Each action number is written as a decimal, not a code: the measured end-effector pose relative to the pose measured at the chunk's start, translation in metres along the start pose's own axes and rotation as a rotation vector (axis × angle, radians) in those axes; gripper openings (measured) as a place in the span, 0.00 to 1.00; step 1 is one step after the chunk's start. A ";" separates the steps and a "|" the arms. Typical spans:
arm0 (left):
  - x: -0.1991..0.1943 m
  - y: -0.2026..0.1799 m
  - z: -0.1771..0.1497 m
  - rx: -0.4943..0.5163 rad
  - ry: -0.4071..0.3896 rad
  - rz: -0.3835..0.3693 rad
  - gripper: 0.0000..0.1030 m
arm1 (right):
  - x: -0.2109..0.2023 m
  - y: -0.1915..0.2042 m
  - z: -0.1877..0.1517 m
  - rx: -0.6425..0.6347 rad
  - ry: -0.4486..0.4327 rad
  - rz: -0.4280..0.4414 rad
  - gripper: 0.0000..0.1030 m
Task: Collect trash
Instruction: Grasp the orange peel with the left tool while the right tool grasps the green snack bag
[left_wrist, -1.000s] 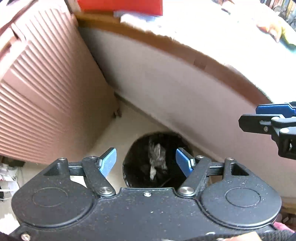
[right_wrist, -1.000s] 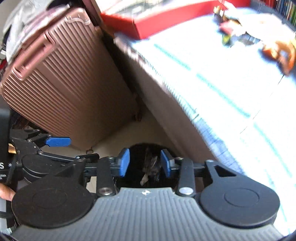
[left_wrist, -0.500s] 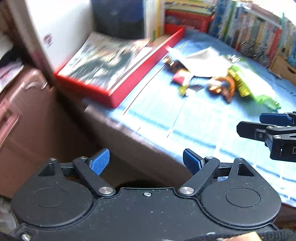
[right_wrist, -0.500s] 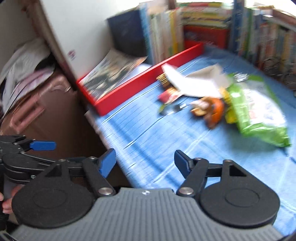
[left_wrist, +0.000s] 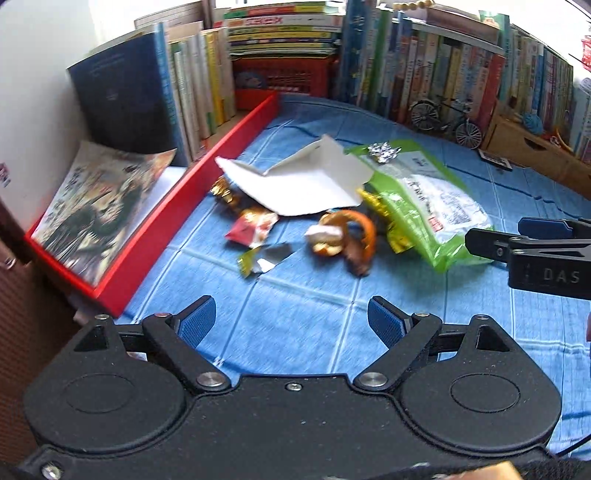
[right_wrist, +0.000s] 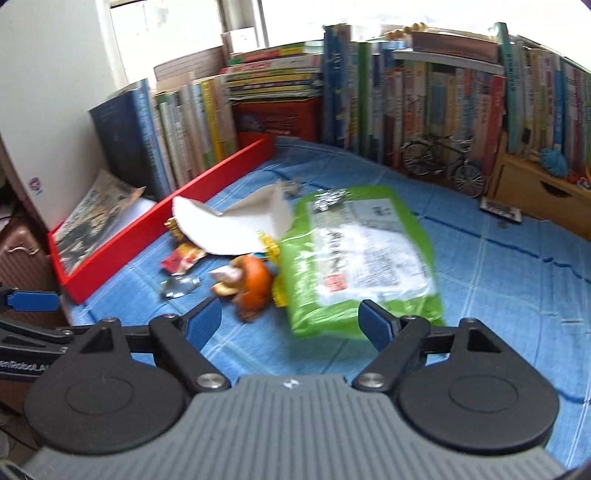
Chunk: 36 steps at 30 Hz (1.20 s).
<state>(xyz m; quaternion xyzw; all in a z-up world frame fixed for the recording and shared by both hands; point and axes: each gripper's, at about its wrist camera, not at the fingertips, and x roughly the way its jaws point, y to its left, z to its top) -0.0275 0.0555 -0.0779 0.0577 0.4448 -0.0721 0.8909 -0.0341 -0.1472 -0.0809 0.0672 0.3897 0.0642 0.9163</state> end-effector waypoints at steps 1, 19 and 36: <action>0.005 -0.007 0.004 0.003 -0.001 -0.003 0.86 | 0.005 -0.007 0.002 -0.006 -0.003 -0.014 0.87; 0.117 -0.068 0.052 -0.030 0.081 -0.053 0.29 | 0.055 -0.083 0.003 -0.009 0.093 -0.020 0.95; 0.177 -0.086 0.070 -0.070 0.120 0.011 0.16 | 0.089 -0.108 -0.005 0.054 0.166 0.051 0.95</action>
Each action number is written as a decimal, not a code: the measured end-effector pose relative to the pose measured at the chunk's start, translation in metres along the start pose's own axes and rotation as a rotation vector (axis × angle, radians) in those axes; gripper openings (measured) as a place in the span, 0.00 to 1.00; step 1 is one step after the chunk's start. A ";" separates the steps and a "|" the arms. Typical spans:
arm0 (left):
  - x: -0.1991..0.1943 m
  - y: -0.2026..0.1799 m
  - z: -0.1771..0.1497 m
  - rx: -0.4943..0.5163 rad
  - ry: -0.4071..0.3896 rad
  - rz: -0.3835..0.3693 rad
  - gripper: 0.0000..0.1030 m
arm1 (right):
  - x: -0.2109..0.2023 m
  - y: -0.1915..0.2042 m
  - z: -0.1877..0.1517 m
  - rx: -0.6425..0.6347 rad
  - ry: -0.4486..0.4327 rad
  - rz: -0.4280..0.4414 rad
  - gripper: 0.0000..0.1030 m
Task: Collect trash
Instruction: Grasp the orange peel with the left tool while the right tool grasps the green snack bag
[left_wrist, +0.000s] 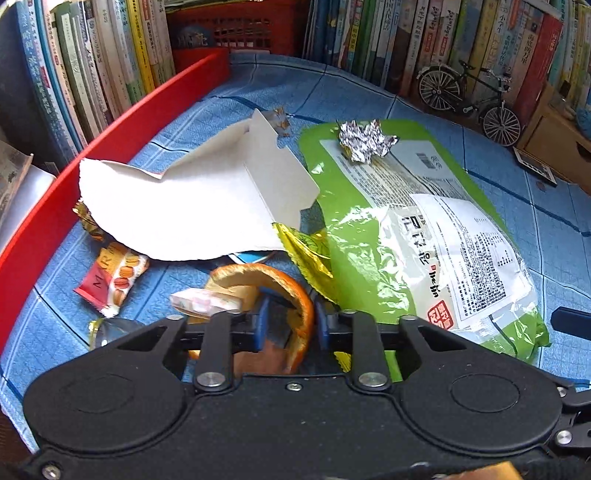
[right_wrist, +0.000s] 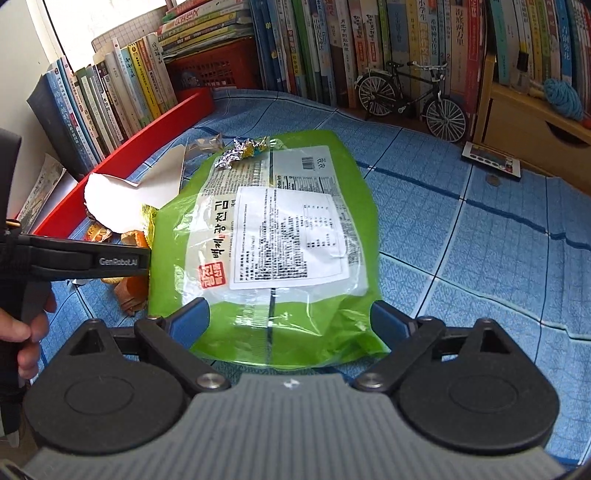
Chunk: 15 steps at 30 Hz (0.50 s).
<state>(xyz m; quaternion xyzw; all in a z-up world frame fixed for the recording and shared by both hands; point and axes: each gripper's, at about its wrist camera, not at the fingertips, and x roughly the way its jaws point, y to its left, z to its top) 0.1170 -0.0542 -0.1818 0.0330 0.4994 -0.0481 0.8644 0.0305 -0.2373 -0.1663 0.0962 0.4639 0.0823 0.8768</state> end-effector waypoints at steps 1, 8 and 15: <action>0.001 -0.001 0.000 0.001 0.003 -0.004 0.14 | 0.001 -0.001 0.000 0.004 0.000 0.002 0.95; -0.009 -0.011 -0.002 0.023 -0.038 -0.025 0.08 | 0.012 -0.009 0.002 0.043 -0.016 -0.038 1.00; -0.035 -0.007 -0.003 0.017 -0.077 -0.042 0.08 | 0.028 -0.017 0.009 0.067 -0.003 -0.051 1.00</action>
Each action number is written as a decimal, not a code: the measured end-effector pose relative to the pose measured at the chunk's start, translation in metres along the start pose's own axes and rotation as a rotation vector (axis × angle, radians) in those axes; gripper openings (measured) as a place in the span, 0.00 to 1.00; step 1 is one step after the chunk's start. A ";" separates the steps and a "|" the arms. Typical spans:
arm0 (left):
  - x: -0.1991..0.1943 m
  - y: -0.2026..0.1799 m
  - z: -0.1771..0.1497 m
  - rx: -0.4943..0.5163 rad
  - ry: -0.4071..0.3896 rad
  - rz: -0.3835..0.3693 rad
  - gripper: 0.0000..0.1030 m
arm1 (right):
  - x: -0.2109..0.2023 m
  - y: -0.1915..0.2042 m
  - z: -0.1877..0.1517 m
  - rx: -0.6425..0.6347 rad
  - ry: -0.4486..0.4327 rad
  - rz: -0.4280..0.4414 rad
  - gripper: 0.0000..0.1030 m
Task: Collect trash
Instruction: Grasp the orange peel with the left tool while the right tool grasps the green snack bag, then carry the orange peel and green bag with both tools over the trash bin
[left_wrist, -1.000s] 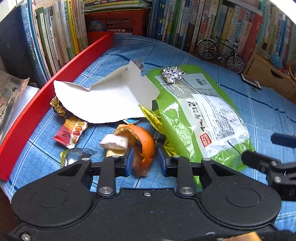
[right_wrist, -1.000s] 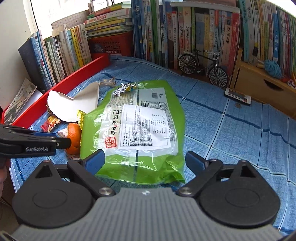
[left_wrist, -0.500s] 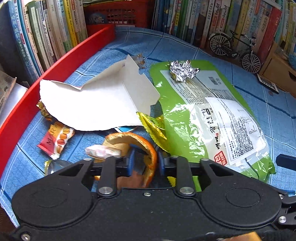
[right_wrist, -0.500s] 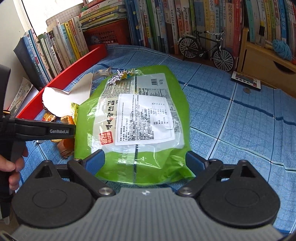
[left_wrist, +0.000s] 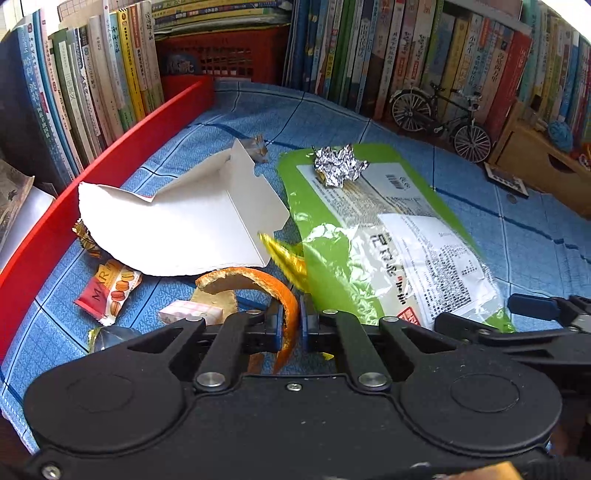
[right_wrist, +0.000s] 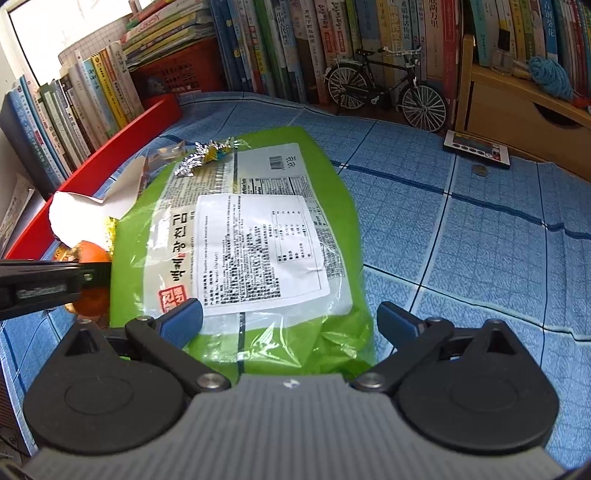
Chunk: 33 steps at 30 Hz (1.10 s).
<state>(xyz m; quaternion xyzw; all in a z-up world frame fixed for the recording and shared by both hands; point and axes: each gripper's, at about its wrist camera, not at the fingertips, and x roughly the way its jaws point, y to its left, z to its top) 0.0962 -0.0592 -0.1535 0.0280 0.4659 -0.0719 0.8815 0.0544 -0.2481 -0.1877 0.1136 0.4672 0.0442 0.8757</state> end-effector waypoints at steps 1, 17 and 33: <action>-0.004 0.001 0.000 -0.001 -0.006 -0.001 0.08 | 0.004 -0.001 0.000 0.002 0.004 -0.004 1.00; -0.037 0.001 -0.005 0.013 -0.061 0.011 0.08 | 0.009 0.010 -0.001 -0.042 0.034 0.067 0.34; -0.069 0.010 -0.011 -0.004 -0.116 0.025 0.08 | -0.071 0.008 0.017 -0.036 -0.169 0.034 0.25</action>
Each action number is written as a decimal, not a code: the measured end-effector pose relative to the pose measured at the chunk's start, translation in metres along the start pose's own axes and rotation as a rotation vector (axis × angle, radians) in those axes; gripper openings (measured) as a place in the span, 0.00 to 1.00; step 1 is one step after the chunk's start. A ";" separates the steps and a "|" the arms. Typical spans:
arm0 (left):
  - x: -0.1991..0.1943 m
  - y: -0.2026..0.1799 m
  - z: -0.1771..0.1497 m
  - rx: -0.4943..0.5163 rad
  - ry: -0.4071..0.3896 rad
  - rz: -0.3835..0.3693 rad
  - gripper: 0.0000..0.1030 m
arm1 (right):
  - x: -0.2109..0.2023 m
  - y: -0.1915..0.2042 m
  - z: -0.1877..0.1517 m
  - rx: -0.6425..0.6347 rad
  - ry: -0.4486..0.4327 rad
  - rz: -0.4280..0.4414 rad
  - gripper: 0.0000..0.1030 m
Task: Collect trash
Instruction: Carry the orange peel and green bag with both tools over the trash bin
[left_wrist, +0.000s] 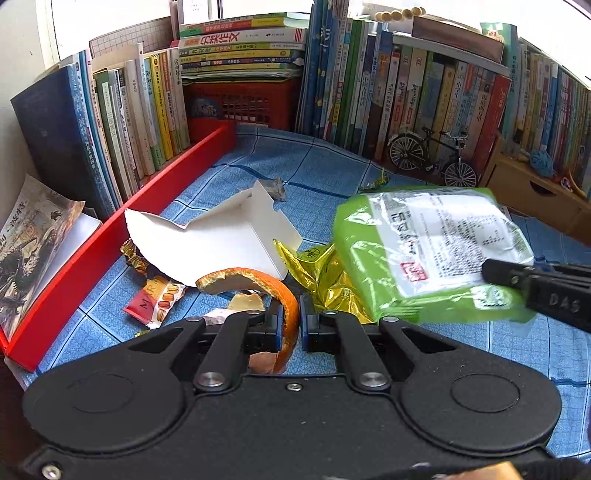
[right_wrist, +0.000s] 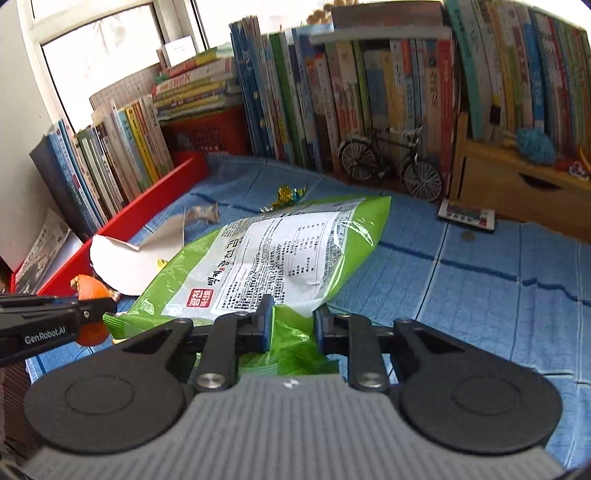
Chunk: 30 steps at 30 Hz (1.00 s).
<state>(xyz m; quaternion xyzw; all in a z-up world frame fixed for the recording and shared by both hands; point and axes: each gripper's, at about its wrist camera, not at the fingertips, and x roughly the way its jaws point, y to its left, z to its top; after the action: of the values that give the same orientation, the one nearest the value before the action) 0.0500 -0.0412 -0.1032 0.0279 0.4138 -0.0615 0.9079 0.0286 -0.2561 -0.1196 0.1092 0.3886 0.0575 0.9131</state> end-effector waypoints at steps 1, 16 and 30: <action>-0.003 0.001 -0.001 -0.002 -0.005 0.000 0.08 | -0.005 0.001 0.002 -0.007 -0.011 -0.002 0.25; -0.069 0.050 -0.030 -0.044 -0.075 0.016 0.08 | -0.074 0.057 -0.007 -0.152 -0.093 0.082 0.24; -0.141 0.189 -0.167 -0.222 0.047 0.173 0.08 | -0.107 0.206 -0.089 -0.429 -0.005 0.247 0.24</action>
<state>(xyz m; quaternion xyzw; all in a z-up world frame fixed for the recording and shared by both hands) -0.1405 0.1758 -0.1062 -0.0358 0.4351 0.0639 0.8974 -0.1138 -0.0628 -0.0551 -0.0405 0.3490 0.2498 0.9023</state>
